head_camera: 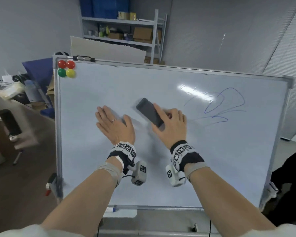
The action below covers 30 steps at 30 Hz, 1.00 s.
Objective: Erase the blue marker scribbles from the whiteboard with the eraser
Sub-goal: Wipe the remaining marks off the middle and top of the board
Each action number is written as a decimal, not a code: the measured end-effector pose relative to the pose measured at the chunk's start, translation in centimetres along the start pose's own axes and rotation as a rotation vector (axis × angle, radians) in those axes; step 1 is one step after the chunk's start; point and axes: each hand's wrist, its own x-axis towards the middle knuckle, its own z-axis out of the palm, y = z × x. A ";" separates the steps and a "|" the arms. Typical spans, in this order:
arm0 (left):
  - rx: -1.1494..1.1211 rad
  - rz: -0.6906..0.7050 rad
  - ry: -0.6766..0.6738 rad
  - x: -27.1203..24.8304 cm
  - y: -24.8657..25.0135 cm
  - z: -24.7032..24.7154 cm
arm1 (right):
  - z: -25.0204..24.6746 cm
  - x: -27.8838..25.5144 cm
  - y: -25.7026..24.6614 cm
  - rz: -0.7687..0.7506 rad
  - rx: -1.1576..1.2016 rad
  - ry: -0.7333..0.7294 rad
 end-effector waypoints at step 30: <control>0.010 -0.121 0.169 -8.5 7.6 5.8 | -2.2 -0.2 15.4 0.065 0.111 0.102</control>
